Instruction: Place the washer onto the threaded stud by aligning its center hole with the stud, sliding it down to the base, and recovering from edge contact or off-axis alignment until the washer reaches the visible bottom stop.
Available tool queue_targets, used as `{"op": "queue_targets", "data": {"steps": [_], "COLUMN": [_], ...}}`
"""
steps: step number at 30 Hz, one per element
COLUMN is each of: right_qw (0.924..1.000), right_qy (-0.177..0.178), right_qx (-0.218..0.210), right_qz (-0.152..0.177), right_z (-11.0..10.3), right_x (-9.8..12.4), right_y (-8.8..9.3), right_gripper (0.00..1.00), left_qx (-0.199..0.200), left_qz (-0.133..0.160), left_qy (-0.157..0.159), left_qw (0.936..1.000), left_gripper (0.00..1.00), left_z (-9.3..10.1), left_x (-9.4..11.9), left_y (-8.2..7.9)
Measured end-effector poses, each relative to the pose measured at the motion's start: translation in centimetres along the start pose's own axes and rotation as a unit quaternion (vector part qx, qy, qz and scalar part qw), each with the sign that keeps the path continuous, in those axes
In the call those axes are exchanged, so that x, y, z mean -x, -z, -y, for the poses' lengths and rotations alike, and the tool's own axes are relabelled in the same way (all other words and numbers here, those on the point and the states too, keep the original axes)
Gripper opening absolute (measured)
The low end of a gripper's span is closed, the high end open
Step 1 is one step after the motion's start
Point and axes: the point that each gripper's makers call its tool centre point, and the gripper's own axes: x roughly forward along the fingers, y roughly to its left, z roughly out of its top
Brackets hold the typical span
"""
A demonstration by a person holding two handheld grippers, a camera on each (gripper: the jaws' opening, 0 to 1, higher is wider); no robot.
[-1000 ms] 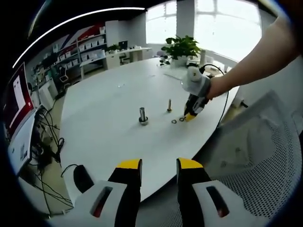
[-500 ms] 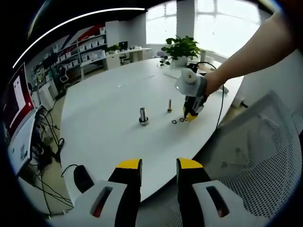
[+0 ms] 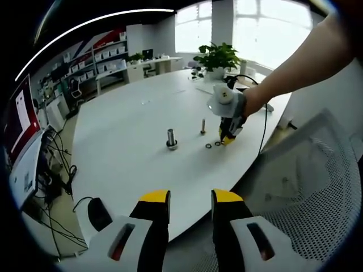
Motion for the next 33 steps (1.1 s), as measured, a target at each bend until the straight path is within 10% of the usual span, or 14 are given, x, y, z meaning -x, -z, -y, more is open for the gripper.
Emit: {"op": "queue_targets", "data": {"steps": [11,20,33], "right_qw": [0.9995,0.9935,0.9949], "right_qy": [-0.003,0.014,0.027], "right_qx": [-0.011,-0.101,-0.082], "right_qz": [-0.029,0.051,0.051], "right_z": [0.09,0.18,0.12], "right_x": [0.04,0.16,0.10], "right_y": [0.18,0.14,0.05], "right_gripper": [0.16,0.15,0.15], "left_qx": [0.000,-0.001,-0.002], "left_qz": [-0.002,0.000,-0.001], "left_qy": [0.000,0.000,0.002], "left_qw": [1.0000,1.0000,1.0000], "left_gripper": [0.27,0.27,0.27], "left_z": [0.03,0.02,0.11], "left_x": [-0.06,-0.02,-0.02], "left_y": [0.12,0.06,0.09]}}
